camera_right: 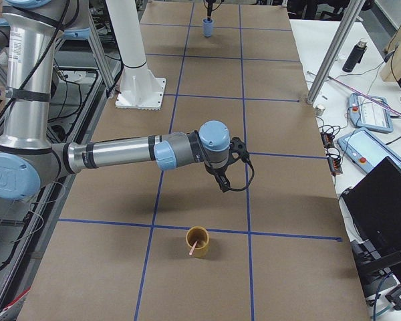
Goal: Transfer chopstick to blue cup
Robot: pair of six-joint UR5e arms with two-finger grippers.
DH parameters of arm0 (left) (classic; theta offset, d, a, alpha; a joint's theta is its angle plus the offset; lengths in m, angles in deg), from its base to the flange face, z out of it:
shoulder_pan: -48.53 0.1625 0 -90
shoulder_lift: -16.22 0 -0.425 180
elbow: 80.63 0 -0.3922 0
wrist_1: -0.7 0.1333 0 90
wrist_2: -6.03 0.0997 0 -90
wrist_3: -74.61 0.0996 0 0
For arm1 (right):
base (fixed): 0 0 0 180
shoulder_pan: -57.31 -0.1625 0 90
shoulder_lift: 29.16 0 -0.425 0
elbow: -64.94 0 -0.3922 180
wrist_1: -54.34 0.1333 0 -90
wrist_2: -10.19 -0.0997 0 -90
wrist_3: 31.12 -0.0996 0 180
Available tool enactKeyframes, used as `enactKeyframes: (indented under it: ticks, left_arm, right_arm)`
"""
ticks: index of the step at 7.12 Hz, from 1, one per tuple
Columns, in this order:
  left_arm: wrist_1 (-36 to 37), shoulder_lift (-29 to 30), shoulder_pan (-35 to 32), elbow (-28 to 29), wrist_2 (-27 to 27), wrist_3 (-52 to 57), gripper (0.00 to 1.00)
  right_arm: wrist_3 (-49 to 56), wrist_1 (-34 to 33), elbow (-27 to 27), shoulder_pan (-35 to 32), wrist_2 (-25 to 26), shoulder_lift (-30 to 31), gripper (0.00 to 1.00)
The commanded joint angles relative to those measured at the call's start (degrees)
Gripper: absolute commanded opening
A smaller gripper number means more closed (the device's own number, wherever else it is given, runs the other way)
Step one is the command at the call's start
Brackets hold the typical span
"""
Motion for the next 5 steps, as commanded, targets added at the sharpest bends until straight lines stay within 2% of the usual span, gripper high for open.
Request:
enactKeyframes:
  ticks: [1,2,5]
  left_arm:
    - [-0.03,0.74,1.21,1.27,-0.02,-0.01,0.97]
    - [-0.03,0.92,1.39,1.88,-0.02,-0.01,0.88]
    - [0.06,1.8,1.39,2.33,-0.02,-0.09,0.13]
  right_arm:
    - [-0.23,0.0,0.0,0.67,0.0,-0.06,1.0]
    - [-0.23,0.0,0.0,0.76,0.0,-0.06,1.0]
    - [-0.23,0.0,0.17,0.94,0.09,-0.15,1.0]
